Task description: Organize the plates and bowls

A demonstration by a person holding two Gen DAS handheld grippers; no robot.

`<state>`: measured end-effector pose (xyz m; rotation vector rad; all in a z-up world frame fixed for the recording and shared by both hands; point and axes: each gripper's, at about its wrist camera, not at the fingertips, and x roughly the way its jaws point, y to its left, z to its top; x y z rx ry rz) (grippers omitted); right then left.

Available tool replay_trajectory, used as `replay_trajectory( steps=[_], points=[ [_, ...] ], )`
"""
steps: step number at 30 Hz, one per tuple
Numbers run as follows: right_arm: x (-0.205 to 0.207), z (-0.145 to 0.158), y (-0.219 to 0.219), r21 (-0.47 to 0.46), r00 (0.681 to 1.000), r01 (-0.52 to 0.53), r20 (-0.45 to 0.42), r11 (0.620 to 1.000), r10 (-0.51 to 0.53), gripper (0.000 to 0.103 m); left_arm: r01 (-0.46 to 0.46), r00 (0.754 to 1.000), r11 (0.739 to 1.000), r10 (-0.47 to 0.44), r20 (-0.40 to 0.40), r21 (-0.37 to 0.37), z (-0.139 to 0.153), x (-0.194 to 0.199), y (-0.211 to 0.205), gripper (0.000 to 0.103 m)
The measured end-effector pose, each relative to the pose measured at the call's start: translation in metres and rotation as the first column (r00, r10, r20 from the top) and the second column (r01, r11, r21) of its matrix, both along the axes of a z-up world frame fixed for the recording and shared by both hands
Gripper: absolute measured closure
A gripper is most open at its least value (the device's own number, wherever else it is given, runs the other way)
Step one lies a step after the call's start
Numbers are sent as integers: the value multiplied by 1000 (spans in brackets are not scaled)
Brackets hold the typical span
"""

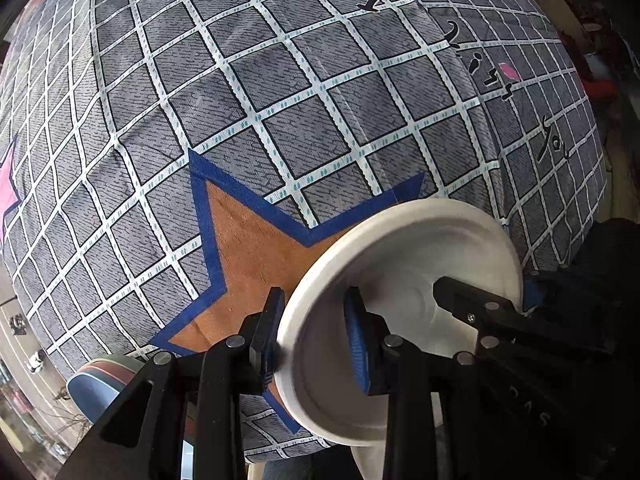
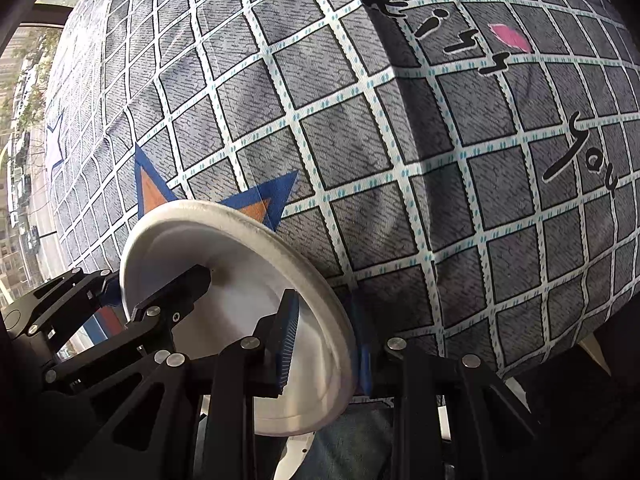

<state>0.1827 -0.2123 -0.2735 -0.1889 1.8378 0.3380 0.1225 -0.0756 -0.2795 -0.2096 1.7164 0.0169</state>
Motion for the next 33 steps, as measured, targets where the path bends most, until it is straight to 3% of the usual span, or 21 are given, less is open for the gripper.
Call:
replay_trajectory(
  steps=[9,14,20,24,33],
  points=[
    [-21,28,-37,23,997,72,28,997,-72,74,110,993,994,-111,40,28,24,5,-43,71],
    [-27,52,-44,45,991,95,86,994,-99,74,121,988,992,-124,88,47,41,12,-50,71],
    [-34,65,-51,46,989,113,90,993,-116,74,133,986,990,-136,96,37,54,20,-61,71],
    [-37,85,-43,47,987,104,120,993,-109,74,127,984,991,-130,124,38,74,20,-45,71],
    [-62,94,-25,22,993,34,113,999,-36,74,60,986,998,-61,158,8,86,-5,0,71]
  ],
)
